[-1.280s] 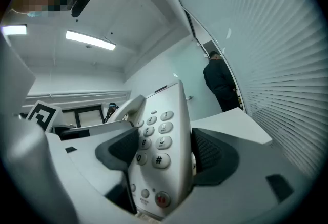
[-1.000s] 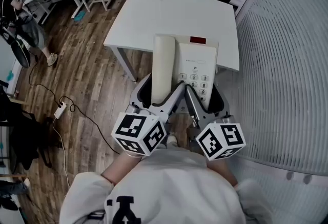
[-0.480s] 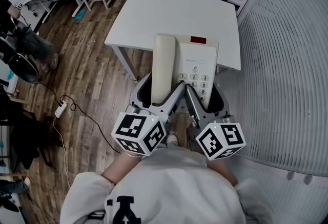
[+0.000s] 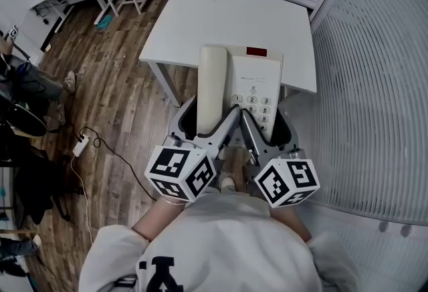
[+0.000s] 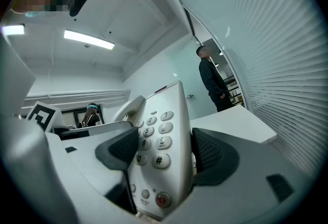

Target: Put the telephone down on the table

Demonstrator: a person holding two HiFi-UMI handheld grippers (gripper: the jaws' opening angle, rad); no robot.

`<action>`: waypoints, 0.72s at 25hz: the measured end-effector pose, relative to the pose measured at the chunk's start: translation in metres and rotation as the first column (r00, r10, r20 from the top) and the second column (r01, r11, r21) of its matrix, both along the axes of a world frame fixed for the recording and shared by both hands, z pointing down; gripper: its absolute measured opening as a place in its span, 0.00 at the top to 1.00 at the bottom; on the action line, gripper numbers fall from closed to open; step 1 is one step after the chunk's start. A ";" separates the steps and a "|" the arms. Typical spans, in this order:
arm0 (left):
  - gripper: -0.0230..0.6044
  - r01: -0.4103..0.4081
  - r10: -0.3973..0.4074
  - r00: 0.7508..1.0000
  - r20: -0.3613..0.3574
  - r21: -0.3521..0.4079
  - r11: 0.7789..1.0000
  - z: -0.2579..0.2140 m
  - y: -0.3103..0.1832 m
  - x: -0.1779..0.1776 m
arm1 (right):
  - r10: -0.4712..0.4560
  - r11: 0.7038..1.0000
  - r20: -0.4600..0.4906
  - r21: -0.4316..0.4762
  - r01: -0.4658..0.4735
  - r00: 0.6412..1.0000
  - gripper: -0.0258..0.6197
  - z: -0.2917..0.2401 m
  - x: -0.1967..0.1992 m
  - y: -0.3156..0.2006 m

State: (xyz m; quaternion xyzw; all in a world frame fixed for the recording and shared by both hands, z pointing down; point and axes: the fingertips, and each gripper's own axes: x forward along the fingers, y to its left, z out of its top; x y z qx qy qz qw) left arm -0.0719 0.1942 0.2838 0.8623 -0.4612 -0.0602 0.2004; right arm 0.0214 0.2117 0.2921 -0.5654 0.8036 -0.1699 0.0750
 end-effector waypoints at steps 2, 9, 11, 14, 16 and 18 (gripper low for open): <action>0.37 0.001 -0.001 1.000 0.008 0.004 1.000 0.001 0.000 -0.005 | -0.001 1.000 0.007 -0.003 0.001 1.000 0.46 0.001 -0.005 -0.001; 0.37 -0.011 0.011 1.000 0.019 0.021 1.000 0.001 -0.004 -0.019 | 0.009 1.000 0.015 0.003 -0.009 1.000 0.46 0.003 -0.020 -0.003; 0.37 -0.008 0.008 1.000 0.021 0.014 1.000 0.004 -0.005 -0.022 | 0.004 1.000 0.018 -0.008 -0.004 1.000 0.46 0.006 -0.023 -0.005; 0.37 -0.007 0.007 1.000 0.016 0.005 1.000 0.006 -0.010 -0.024 | 0.007 1.000 0.015 -0.015 -0.007 1.000 0.46 0.006 -0.024 -0.010; 0.37 -0.003 0.003 1.000 0.016 0.003 1.000 0.006 -0.016 -0.024 | 0.003 1.000 0.015 -0.014 -0.003 1.000 0.46 0.007 -0.024 -0.016; 0.37 0.003 -0.003 1.000 0.019 0.004 1.000 0.010 -0.022 -0.024 | -0.005 1.000 0.018 -0.013 0.005 1.000 0.46 0.011 -0.024 -0.023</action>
